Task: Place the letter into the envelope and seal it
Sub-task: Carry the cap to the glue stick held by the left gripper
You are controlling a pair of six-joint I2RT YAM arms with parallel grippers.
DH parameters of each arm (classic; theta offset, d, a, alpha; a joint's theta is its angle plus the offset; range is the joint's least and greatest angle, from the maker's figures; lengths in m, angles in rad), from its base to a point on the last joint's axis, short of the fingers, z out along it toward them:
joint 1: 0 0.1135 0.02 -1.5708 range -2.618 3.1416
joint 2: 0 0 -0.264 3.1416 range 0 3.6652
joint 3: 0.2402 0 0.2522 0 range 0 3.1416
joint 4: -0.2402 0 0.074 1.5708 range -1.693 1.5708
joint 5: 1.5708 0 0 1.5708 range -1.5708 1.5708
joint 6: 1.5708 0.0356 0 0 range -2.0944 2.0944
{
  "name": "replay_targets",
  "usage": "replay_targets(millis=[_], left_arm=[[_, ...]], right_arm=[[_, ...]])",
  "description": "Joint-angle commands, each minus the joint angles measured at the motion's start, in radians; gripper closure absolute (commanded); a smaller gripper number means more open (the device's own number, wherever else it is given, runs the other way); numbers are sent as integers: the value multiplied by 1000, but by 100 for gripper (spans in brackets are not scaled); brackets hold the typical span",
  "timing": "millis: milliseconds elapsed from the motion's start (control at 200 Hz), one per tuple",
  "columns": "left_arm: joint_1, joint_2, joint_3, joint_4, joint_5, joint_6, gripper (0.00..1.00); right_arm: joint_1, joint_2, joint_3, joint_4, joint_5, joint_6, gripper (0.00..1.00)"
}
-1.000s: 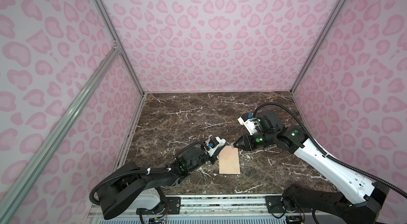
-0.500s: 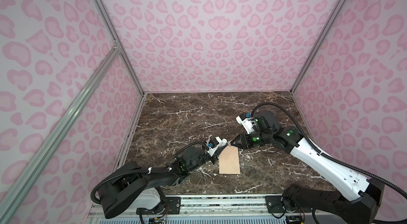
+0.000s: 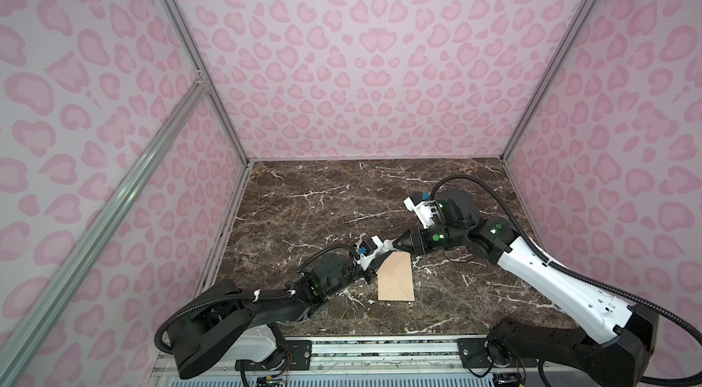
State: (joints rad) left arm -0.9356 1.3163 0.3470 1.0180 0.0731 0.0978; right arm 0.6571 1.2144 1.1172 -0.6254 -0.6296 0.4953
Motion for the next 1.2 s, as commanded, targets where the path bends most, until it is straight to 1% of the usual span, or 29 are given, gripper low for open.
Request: replay_targets(millis=[0, 235, 535, 825, 1195], left_arm=[[0, -7, 8, 34, 14, -1, 96], [0, -2, 13, 34, 20, -3, 96], [0, 0, 20, 24, 32, 1, 96], [0, -3, 21, 19, 33, 3, 96], [0, 14, 21, 37, 29, -6, 96]], right_arm=[[0, 10, -3, 34, -17, 7, 71], [1, 28, 3, 55, -38, 14, 71], [3, 45, 15, 59, -39, 15, 71], [26, 56, 23, 55, -21, 10, 72], [62, 71, 54, 20, 31, -7, 72]])
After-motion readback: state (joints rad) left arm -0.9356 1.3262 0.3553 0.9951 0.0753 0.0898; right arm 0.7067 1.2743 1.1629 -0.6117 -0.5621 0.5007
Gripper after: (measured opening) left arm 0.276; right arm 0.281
